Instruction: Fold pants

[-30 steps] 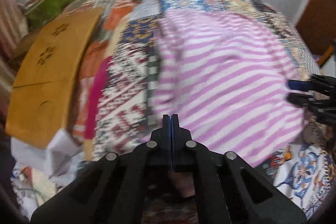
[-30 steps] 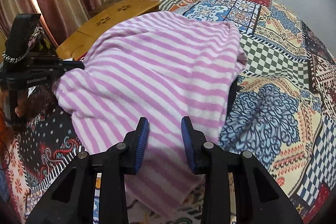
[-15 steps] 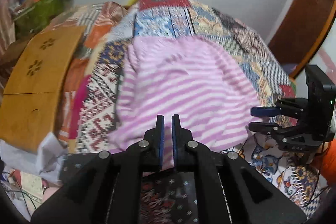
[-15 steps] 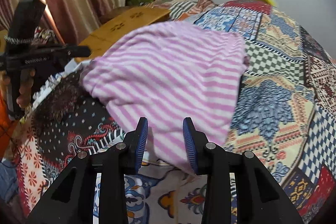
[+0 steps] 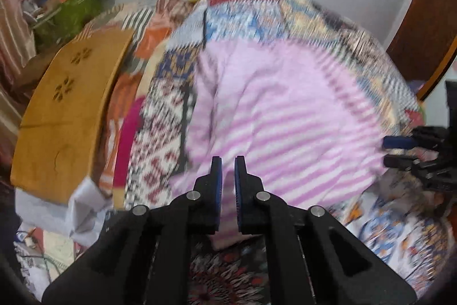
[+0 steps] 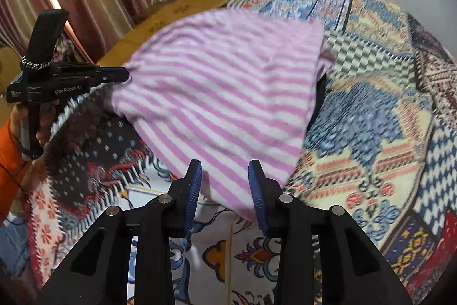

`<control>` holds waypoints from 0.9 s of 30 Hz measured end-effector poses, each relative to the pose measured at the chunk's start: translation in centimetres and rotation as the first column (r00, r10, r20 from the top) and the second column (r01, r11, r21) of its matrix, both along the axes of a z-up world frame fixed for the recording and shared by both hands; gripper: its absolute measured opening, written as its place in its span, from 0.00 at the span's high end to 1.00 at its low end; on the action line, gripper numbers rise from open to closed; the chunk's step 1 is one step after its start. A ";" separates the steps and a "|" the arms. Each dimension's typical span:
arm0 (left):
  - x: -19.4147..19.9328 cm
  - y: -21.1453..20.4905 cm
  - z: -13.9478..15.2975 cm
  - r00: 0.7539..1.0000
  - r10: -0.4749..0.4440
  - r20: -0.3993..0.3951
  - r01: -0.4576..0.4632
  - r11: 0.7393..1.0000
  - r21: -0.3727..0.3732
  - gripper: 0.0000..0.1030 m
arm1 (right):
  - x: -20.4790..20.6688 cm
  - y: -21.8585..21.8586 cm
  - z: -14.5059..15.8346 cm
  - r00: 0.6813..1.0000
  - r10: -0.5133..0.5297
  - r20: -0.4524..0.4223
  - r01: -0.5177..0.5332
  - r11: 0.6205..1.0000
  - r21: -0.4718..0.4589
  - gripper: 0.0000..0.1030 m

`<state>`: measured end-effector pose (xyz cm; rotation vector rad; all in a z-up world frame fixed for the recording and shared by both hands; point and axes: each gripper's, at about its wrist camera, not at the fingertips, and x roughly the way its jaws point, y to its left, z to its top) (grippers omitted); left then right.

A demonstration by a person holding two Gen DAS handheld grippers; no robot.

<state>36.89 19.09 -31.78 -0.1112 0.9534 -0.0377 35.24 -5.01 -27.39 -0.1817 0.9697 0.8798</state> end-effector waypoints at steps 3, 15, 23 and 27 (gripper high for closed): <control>2.6 -0.9 1.4 0.999 -0.018 0.033 0.018 1.000 -0.006 0.93 | 1.9 0.0 1.7 0.998 -0.025 0.050 0.024 1.000 0.020 0.70; 13.6 1.7 -4.9 0.983 0.104 -0.153 -0.124 0.983 -0.133 0.97 | 9.5 3.4 -3.8 0.990 -0.135 -0.043 0.135 0.991 -0.020 0.70; 9.7 2.6 0.2 0.989 0.136 -0.057 -0.140 0.986 -0.085 0.96 | 7.8 -1.2 -0.7 0.978 -0.205 -0.041 0.206 0.978 0.022 0.69; 5.6 2.4 4.0 0.991 0.133 0.011 -0.131 0.985 -0.112 0.95 | 4.9 -3.9 3.1 0.973 -0.232 0.017 0.230 0.969 0.088 0.68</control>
